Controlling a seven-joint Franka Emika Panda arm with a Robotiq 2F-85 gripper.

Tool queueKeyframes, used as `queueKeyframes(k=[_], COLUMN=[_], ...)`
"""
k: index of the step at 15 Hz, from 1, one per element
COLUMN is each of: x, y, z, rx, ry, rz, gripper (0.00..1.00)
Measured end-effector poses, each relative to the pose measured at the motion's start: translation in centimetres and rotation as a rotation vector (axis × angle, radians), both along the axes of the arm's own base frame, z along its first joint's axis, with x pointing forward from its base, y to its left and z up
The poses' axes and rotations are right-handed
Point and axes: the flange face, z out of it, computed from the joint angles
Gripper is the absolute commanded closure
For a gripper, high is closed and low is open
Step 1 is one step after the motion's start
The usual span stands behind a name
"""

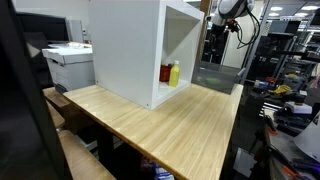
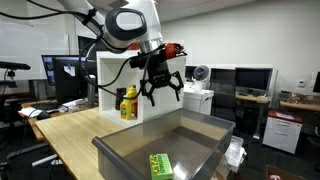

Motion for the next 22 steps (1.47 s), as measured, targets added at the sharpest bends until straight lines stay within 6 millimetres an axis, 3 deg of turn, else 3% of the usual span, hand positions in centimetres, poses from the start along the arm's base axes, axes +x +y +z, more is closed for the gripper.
queueKeyframes(k=[15,22], x=[-3.4,-4.2], y=[-1.0,-2.7], z=[-4.7,-6.6], rx=[0.096,0.109], ry=[0.052,0.06], rz=[-0.09,-0.11], gripper=[0.0,0.0])
